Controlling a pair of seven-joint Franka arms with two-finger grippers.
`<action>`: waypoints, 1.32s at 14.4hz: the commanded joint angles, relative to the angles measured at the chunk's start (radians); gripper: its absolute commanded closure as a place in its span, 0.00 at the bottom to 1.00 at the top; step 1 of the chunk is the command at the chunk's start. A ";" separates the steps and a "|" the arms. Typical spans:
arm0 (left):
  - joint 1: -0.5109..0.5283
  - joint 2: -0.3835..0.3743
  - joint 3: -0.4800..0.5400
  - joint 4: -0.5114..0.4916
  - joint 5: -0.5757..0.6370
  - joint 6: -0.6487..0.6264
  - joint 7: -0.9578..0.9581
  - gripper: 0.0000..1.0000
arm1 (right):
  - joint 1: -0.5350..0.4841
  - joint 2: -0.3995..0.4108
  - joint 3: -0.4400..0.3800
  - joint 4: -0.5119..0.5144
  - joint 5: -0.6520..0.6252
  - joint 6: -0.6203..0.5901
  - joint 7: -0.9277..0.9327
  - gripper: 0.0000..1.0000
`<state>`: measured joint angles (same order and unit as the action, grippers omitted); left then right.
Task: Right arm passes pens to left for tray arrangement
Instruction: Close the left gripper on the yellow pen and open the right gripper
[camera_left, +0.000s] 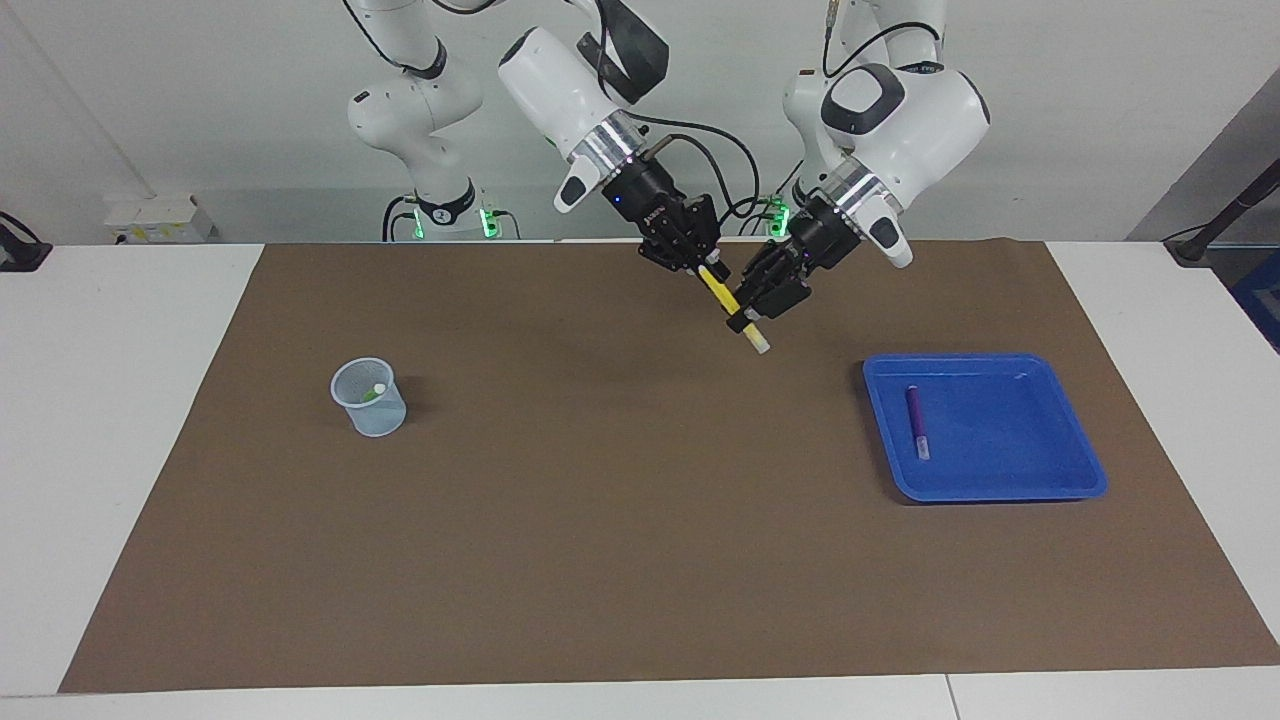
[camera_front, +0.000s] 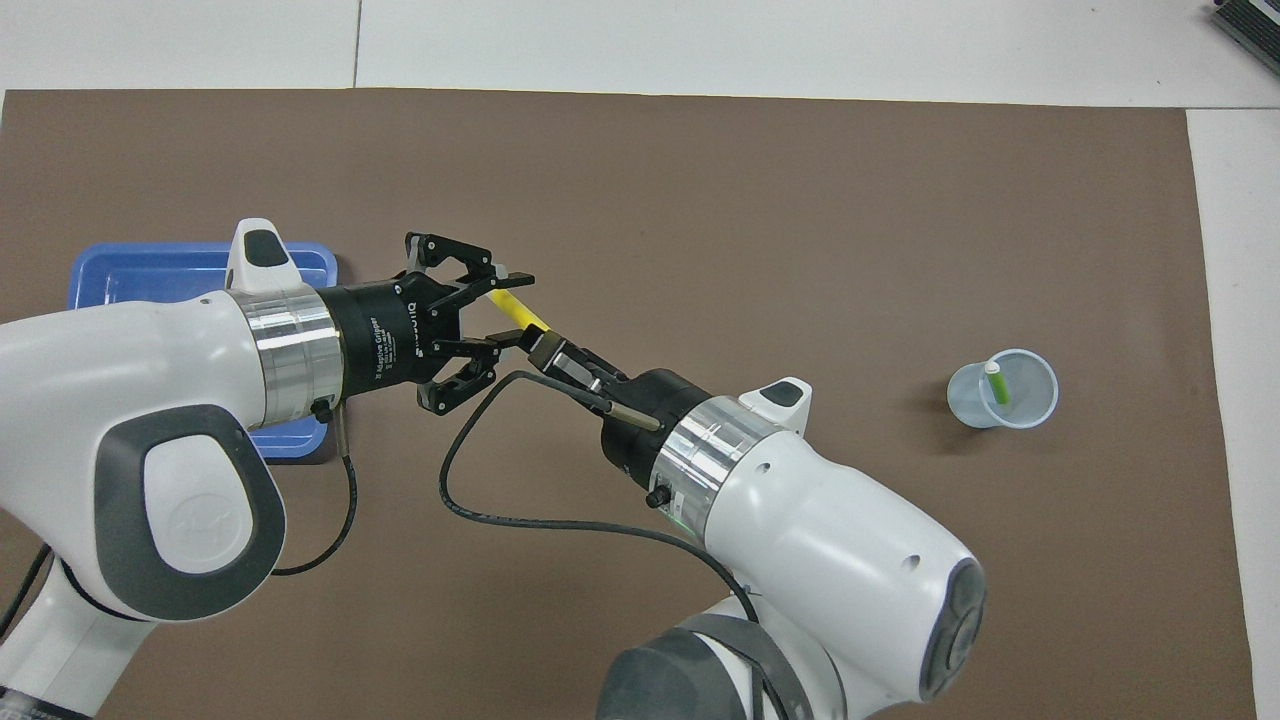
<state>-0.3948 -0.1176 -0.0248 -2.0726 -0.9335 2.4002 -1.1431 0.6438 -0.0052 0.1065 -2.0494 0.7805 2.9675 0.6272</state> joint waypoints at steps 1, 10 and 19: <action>0.014 -0.020 -0.003 -0.009 -0.007 -0.027 0.016 0.87 | 0.002 -0.004 0.002 -0.001 0.029 0.018 -0.011 1.00; 0.016 -0.025 -0.001 -0.009 -0.007 -0.059 0.010 1.00 | -0.007 0.001 0.001 0.009 0.029 -0.001 -0.003 0.00; 0.063 -0.024 -0.001 0.009 0.076 -0.154 0.042 1.00 | -0.326 -0.048 -0.011 0.106 -0.283 -0.742 -0.375 0.00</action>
<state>-0.3552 -0.1219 -0.0247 -2.0632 -0.9028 2.3019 -1.1172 0.3961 -0.0473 0.0874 -1.9626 0.5755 2.3622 0.3762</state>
